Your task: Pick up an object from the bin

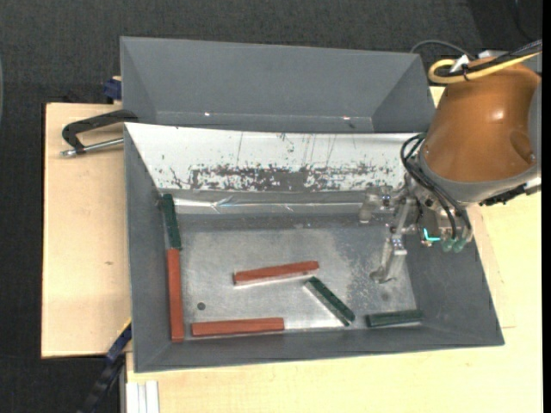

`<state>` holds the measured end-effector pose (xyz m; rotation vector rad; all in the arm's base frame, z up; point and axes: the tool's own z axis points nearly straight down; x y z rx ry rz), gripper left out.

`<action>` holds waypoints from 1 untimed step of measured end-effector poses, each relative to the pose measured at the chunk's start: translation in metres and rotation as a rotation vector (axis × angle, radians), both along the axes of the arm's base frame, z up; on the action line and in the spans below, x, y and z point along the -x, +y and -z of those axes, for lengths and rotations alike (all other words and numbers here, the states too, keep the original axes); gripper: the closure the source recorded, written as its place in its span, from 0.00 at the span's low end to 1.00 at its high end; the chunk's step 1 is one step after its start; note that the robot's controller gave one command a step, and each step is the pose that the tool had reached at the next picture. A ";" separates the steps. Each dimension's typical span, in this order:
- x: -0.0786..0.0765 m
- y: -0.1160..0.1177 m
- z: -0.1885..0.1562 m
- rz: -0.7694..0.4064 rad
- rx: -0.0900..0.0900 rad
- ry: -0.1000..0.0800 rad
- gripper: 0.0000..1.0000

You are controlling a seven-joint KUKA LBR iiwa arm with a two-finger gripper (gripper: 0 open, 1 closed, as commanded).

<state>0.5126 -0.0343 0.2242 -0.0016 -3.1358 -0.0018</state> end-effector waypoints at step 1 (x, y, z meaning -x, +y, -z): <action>-0.001 0.000 -0.004 -0.001 0.001 -0.007 0.00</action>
Offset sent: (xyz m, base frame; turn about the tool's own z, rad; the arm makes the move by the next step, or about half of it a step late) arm -0.0066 0.0628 -0.1542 0.2206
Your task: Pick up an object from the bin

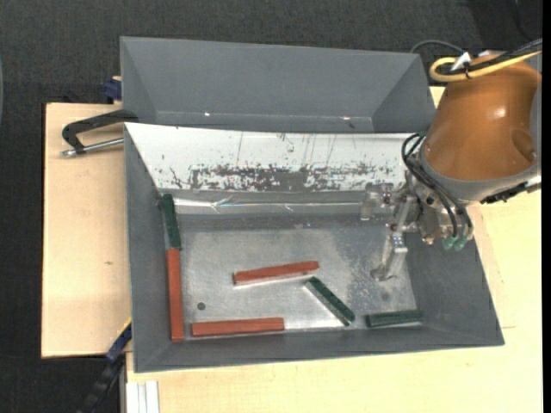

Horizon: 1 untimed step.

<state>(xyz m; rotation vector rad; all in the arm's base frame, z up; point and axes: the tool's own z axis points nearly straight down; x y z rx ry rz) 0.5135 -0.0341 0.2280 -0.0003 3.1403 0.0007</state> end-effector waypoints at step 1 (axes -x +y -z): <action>0.001 0.023 0.057 0.084 -0.001 -0.004 0.00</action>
Offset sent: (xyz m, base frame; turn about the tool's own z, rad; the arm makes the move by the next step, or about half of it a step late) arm -0.0020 0.0691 -0.0680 0.0852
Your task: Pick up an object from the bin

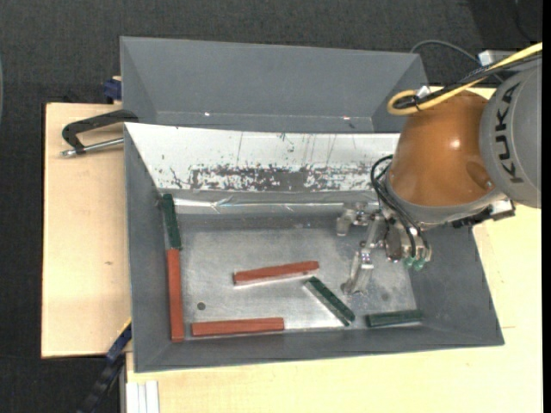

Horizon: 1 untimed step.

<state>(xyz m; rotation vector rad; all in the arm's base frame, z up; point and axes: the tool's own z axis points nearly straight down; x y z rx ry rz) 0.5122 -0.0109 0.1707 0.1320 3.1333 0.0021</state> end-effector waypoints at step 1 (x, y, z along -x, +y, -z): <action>0.000 0.049 0.010 -0.004 -0.002 0.002 0.00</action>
Offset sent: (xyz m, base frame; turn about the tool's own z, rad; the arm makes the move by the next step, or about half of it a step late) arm -0.0180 0.0690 -0.0448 0.0502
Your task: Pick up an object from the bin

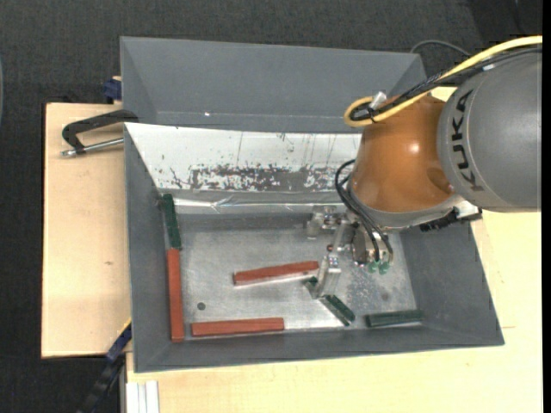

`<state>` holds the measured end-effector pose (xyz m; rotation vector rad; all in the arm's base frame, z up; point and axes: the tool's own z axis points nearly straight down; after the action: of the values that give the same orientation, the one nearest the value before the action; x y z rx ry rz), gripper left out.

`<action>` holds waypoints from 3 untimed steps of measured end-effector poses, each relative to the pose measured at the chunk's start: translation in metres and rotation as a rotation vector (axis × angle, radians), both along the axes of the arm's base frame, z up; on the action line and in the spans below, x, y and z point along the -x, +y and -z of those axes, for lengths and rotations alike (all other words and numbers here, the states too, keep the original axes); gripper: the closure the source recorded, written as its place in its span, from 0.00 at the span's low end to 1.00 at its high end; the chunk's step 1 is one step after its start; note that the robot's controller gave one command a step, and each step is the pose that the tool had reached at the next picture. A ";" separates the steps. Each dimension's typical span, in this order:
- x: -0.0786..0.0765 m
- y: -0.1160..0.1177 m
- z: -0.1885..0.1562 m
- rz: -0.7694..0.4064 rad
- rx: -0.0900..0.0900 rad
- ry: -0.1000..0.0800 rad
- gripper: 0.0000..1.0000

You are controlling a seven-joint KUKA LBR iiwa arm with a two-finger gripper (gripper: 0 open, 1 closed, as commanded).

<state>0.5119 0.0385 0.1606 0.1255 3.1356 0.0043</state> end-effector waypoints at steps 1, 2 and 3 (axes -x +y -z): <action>0.014 0.016 0.029 0.049 0.001 0.002 0.00; -0.007 0.047 0.093 0.045 0.000 0.003 0.00; 0.004 0.059 0.090 0.202 0.001 0.005 1.00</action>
Offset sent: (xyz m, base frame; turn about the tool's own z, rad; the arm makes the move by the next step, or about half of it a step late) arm 0.0063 0.0452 -0.0906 0.0476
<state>0.5079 0.0971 0.0704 0.4411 3.1118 0.0020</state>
